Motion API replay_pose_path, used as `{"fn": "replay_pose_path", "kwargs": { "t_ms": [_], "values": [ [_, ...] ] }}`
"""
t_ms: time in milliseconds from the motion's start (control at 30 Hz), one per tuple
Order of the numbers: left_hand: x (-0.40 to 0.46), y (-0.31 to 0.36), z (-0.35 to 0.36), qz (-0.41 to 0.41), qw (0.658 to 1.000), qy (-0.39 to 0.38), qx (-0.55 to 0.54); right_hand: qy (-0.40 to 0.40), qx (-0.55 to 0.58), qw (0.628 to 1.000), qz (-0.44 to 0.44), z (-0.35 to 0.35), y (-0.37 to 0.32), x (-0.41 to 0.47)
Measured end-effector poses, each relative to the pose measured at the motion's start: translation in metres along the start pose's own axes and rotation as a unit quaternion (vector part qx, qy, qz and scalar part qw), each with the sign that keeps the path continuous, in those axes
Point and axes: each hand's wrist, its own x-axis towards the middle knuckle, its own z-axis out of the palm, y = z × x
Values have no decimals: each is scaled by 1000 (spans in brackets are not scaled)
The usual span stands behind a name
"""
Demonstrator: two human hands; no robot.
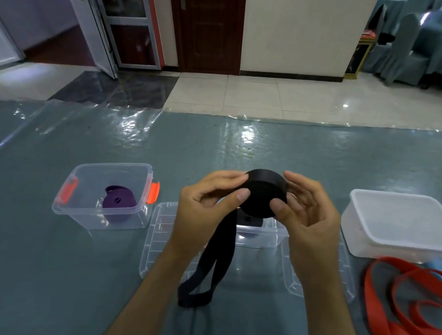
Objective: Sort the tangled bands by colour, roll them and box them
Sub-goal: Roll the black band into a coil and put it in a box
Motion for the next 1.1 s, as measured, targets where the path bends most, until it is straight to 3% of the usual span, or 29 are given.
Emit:
{"fn": "replay_pose_path", "kwargs": {
  "t_ms": [100,267,433,600,667,833,967,1100],
  "values": [
    [2,-1,-3,17,999,-24,26,8,41,999,5,4,2,-2],
    [3,-4,-5,51,997,44,32,-5,14,999,49,4,-2,5],
    [9,-1,-6,44,998,-8,45,33,47,998,14,3,4,7],
    [15,1,-6,51,997,-3,49,-37,18,998,47,-5,6,11],
    [16,0,-3,29,999,5,28,-18,7,999,34,-4,6,11],
    [24,1,-11,36,996,-63,48,5,36,999,22,1,4,18],
    [26,2,-14,58,996,-9,68,-66,18,995,72,3,3,28],
    [24,-5,-12,13,999,-22,36,-39,-10,999,33,3,3,37]
  ]
}}
